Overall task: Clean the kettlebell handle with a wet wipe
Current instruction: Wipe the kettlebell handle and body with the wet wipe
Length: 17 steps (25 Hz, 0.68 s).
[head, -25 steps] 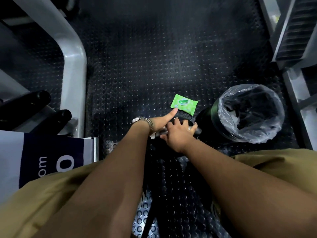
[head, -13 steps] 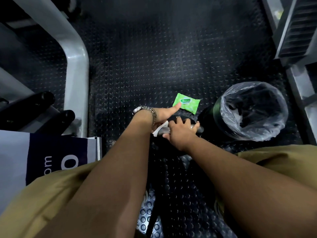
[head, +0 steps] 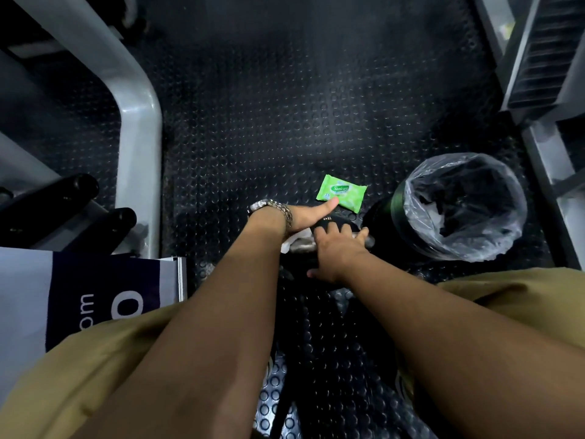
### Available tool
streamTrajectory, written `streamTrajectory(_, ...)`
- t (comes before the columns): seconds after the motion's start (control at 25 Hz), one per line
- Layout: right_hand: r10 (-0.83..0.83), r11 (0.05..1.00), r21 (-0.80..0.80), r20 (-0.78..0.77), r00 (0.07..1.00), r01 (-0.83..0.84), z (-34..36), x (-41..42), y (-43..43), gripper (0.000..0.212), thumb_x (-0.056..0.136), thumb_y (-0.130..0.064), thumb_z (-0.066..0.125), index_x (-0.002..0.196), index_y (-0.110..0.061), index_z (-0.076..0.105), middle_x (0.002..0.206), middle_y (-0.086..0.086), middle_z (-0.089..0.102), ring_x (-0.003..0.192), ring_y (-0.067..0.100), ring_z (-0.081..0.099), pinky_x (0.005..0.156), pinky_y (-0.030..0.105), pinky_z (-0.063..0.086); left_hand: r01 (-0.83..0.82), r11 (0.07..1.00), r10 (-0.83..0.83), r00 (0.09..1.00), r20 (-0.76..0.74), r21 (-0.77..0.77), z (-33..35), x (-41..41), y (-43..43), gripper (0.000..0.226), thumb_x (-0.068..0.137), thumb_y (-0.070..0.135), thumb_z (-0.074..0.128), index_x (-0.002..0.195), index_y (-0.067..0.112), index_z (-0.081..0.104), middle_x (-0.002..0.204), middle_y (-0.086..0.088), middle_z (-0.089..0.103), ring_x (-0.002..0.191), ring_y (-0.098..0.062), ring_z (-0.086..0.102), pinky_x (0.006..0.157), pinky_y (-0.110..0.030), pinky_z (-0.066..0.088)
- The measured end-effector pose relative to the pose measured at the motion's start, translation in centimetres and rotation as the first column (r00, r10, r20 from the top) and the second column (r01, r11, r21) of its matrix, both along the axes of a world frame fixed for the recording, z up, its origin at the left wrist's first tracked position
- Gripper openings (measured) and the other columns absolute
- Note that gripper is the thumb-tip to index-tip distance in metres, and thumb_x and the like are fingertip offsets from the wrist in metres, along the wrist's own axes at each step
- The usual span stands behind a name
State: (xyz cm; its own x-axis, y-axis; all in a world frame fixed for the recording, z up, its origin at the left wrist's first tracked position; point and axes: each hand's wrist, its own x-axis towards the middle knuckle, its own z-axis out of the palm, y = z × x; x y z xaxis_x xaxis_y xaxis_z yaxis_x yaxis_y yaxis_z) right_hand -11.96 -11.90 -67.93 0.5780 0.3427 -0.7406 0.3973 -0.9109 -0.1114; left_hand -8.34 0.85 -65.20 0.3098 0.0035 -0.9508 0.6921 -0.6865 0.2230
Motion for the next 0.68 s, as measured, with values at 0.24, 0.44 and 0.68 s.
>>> streamTrajectory(0.24, 0.039, 0.98, -0.187, -0.143, 0.989, -0.066, 0.1, 1.4, 1.5, 0.14, 0.062, -0.052, 0.094, 0.16, -0.027, -0.002, 0.162, 0.011, 0.011, 0.148, 0.04, 0.019, 0.112, 0.078, 0.016, -0.059, 0.998, 0.059, 0.995, 0.083, -0.004, -3.3, -2.4, 0.1, 0.1, 0.069, 0.105, 0.016, 0.082, 0.022, 0.071, 0.111, -0.015, 0.071, 0.094, -0.028, 0.066, 0.092, -0.04, 0.048)
streamTrajectory(0.44, 0.042, 0.964, -0.253, -0.157, 0.987, -0.081, 0.9, 1.7, 2.3, 0.108, 0.08, -0.04, 0.083, 0.157, -0.026, 0.009, 0.16, 0.018, 0.009, 0.146, 0.047, 0.021, 0.11, 0.079, 0.018, -0.015, 0.999, 0.013, 0.999, -0.037, -0.045, 0.5, -0.3, 1.4, 0.096, 0.065, 0.106, 0.022, 0.06, 0.015, 0.051, 0.05, -0.001, 0.054, 0.044, -0.016, 0.052, 0.063, -0.027, 0.043)
streamTrajectory(0.68, 0.061, 0.955, -0.276, -0.172, 0.983, -0.107, 0.8, 1.8, 2.5, 0.108, 0.087, -0.036, 0.077, 0.162, -0.023, 0.0, 0.166, 0.02, -0.002, 0.148, 0.049, 0.016, 0.11, 0.081, 0.014, -0.011, 0.997, 0.013, 0.999, 0.029, -0.077, -1.2, -0.9, -0.3, 0.087, 0.08, 0.097, 0.02, 0.06, 0.025, 0.067, 0.072, -0.003, 0.068, 0.069, -0.014, 0.06, 0.081, -0.033, 0.045)
